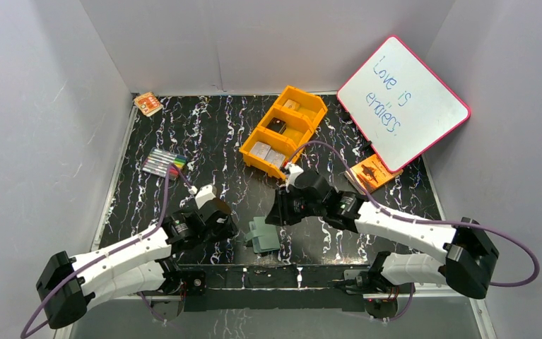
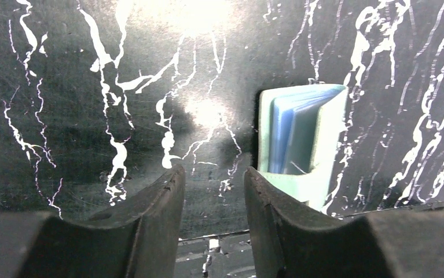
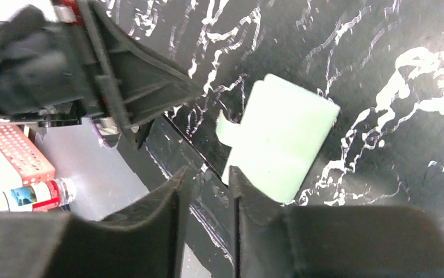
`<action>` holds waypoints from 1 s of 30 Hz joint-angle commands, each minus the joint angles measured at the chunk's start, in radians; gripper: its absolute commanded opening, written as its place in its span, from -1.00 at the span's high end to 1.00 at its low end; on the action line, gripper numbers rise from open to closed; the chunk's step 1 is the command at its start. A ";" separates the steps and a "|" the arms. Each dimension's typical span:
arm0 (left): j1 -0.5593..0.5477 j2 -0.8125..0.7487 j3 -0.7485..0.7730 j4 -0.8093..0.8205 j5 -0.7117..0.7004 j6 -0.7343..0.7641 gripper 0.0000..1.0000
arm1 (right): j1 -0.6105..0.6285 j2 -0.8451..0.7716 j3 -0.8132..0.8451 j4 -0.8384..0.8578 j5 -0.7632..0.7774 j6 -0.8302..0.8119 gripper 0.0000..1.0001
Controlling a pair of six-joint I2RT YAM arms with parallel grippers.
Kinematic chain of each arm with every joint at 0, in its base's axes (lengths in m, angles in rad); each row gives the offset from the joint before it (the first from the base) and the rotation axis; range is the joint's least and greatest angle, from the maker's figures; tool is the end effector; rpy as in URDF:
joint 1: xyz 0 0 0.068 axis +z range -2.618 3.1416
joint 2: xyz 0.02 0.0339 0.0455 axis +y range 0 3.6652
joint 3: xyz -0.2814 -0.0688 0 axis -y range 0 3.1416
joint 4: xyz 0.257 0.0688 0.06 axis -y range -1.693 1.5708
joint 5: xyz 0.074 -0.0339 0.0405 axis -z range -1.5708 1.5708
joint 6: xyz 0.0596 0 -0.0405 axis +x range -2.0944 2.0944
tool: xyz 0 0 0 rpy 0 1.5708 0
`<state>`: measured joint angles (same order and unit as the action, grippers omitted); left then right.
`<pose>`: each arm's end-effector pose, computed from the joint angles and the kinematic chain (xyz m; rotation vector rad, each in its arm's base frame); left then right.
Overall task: Put the credit cards into the card holder
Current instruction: Close the card holder at the center of the board.
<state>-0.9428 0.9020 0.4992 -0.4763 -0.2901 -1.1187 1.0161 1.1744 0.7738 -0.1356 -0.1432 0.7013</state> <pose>0.1249 -0.1430 0.1878 -0.3485 2.4635 -0.5812 0.1433 0.2474 0.2602 -0.4592 2.2864 1.1128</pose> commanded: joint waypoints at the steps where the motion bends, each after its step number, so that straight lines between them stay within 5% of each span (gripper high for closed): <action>1: -0.001 -0.049 0.044 -0.001 -0.028 -0.007 0.13 | 0.004 0.056 -0.063 0.011 -0.015 -0.011 0.41; 6: -0.001 -0.030 0.037 0.087 0.040 0.003 -0.19 | 0.017 0.185 -0.057 0.165 -0.083 0.024 0.58; 15: -0.001 0.132 0.067 0.173 0.111 0.037 -0.27 | 0.031 0.362 -0.020 0.174 -0.090 0.065 0.61; 23: -0.001 0.286 0.078 0.194 0.119 0.057 -0.23 | 0.037 0.378 -0.021 0.168 -0.082 0.087 0.52; 30: -0.001 0.372 0.100 0.140 0.073 0.054 0.10 | 0.037 0.312 -0.033 0.103 -0.060 0.092 0.32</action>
<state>-0.9428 1.2491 0.5774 -0.2840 -0.1791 -1.0748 1.0481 1.5414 0.7231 0.0074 -0.2302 0.7902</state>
